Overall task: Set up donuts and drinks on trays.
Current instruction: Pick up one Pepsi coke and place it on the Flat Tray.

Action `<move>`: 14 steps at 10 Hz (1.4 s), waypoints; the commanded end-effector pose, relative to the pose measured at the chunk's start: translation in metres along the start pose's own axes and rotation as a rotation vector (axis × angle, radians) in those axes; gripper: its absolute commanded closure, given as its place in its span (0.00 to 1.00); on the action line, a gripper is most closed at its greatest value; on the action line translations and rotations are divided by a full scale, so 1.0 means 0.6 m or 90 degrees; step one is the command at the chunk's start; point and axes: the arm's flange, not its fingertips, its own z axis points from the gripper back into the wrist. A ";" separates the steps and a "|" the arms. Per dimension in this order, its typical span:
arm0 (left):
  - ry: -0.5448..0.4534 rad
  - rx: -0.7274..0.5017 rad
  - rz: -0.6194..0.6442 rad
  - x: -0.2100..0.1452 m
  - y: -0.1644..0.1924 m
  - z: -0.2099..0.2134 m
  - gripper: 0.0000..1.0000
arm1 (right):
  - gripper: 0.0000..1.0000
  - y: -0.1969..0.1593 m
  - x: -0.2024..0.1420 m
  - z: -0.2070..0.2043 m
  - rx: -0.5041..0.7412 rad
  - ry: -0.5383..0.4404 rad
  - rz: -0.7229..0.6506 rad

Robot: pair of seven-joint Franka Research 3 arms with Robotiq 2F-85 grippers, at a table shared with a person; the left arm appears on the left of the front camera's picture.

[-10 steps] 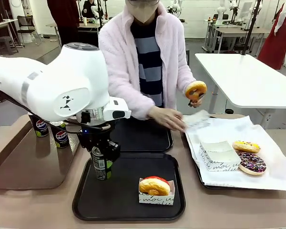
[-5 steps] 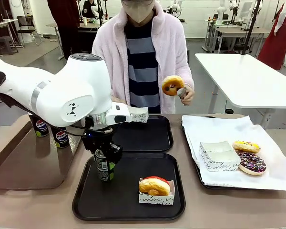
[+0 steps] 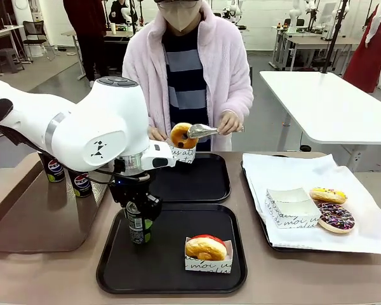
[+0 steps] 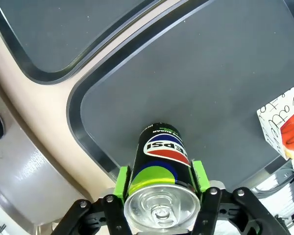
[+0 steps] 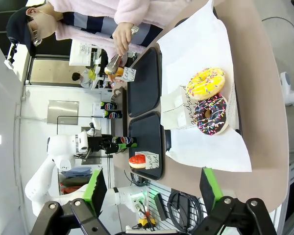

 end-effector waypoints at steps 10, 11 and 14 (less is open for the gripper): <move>0.012 -0.005 -0.002 -0.069 0.013 0.158 0.00 | 0.00 -0.001 0.003 0.000 0.013 -0.006 0.010; 0.008 -0.010 -0.005 -0.104 0.024 0.194 0.00 | 0.00 -0.001 0.003 0.000 0.013 -0.006 0.010; -0.013 -0.033 0.007 -0.202 0.122 0.268 0.00 | 0.00 -0.001 0.003 0.000 0.013 -0.006 0.010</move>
